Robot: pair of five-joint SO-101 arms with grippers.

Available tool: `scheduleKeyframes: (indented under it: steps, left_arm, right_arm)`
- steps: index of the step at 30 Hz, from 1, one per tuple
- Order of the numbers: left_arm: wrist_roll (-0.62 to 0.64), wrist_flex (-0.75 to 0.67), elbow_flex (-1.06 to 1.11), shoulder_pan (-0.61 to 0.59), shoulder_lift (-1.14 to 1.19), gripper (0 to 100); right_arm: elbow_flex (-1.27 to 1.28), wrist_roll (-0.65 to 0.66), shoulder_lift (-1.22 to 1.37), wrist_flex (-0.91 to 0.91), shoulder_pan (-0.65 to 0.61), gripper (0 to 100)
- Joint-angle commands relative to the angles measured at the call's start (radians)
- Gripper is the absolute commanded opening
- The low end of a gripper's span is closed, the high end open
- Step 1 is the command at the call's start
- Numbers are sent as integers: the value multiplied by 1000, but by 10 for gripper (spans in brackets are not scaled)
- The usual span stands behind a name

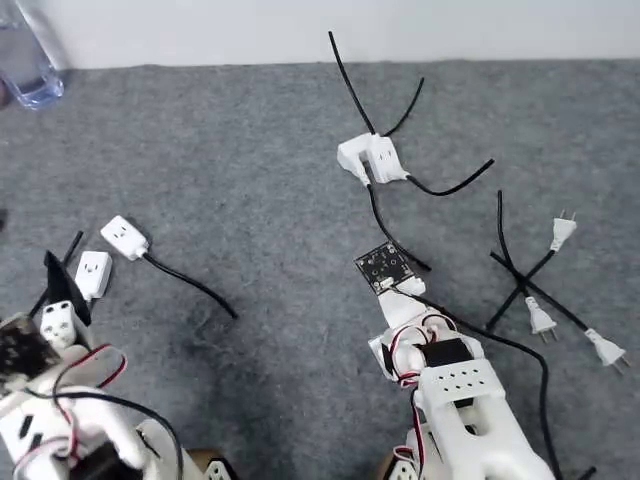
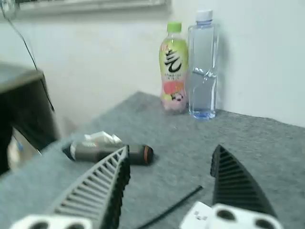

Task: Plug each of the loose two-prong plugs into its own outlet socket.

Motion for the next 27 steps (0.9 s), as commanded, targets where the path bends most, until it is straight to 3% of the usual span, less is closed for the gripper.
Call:
scheduleKeyframes:
  steps: [1,5,9,14,19,22,27]
  left_arm:
    - [-181,87,-186,3,66,263]
    - [-387,123,-389,-77,315,263]
    - [-618,143,-636,-195,720,264]
    - [-827,404,-1020,-296,1272,262]
    - [-1013,677,-1346,-316,1679,261]
    - [-1102,767,-1449,-313,1847,261]
    - [-1188,763,-1457,-310,2041,264]
  right_arm:
    - [-8,-3,-13,-15,-33,307]
    - [-8,-3,-12,-13,-42,307]
    - [-8,-3,-12,-12,-44,307]
    - [-8,-3,-12,-12,-44,307]
    - [-8,-3,-12,-12,-45,307]
    - [-8,-3,-12,-12,-45,307]
    - [2,-3,-16,-13,-45,307]
